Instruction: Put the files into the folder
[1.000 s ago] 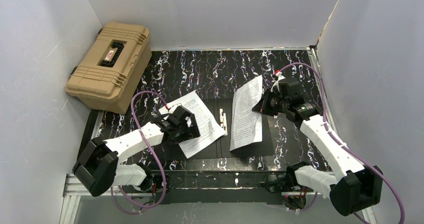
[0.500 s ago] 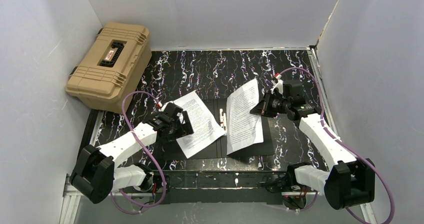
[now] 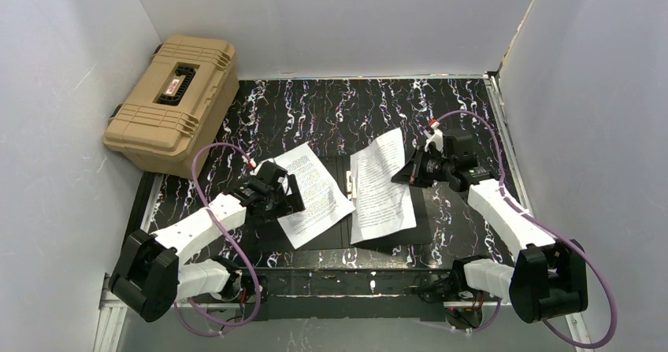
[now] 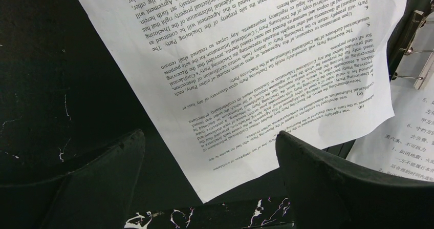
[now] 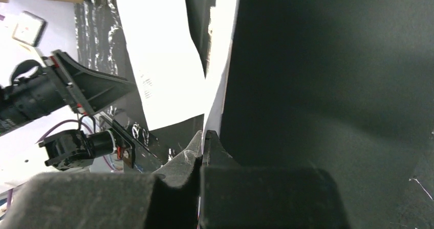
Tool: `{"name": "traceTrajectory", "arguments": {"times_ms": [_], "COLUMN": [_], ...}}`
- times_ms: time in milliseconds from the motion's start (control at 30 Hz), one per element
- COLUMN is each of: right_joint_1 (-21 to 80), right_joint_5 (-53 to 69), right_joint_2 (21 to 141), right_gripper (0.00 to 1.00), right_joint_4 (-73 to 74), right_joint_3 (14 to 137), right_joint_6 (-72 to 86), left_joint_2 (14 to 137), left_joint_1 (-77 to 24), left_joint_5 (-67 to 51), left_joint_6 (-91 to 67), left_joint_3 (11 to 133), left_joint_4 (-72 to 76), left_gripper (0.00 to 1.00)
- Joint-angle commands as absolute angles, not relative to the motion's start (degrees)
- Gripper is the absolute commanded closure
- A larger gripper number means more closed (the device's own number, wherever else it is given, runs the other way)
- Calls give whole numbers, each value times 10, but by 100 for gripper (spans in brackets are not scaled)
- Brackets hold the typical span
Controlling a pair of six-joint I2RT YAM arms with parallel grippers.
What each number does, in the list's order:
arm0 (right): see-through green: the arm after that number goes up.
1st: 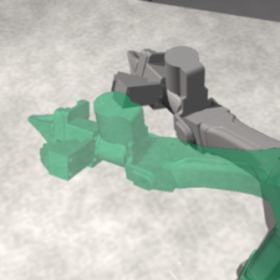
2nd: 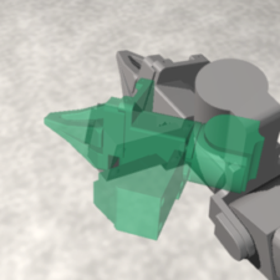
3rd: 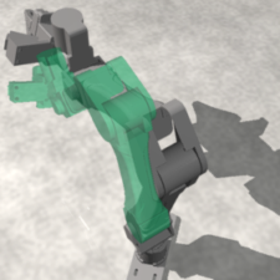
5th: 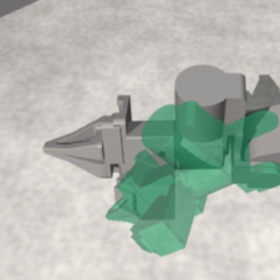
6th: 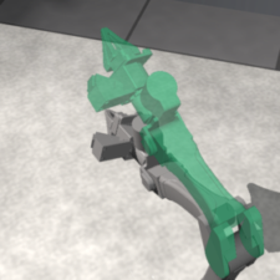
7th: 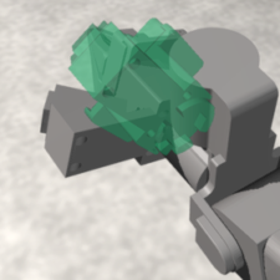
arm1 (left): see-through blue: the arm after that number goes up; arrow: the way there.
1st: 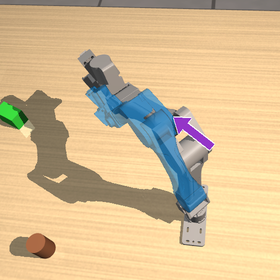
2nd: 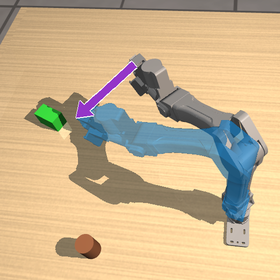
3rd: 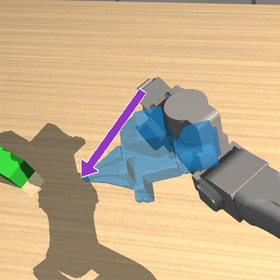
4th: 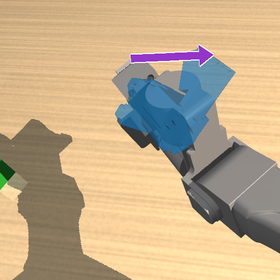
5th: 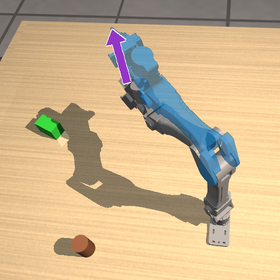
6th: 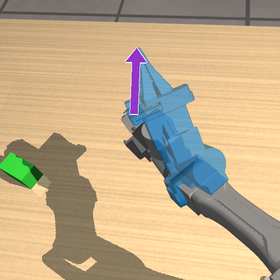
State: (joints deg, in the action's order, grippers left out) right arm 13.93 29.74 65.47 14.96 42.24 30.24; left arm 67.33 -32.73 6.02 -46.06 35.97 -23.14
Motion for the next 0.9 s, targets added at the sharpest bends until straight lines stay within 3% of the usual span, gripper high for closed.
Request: {"name": "traceTrajectory", "arguments": {"times_ms": [0,267,667,733,800,867], "right_joint_1": [137,138,137,138,138,138], "right_joint_5": [286,212,215,210,202,194], "right_joint_2": [669,690,728,729,729,729], "right_gripper": [99,99,99,93,74,66], "right_joint_4": [117,125,74,75,76,76], "right_joint_3": [399,385,361,359,357,355], "right_joint_6": [301,242,251,248,246,245], "left_joint_2": [657,654,650,650,650,652], "left_joint_1": [-324,-323,-323,-323,-323,-323], "left_joint_5": [59,57,58,58,57,56], "left_joint_6": [-450,-441,-437,-436,-437,-437], "left_joint_3": [352,355,360,361,361,362], "left_joint_4": [-239,-238,-246,-246,-245,-244], "left_gripper": [2,2,2,2,2,2]}}
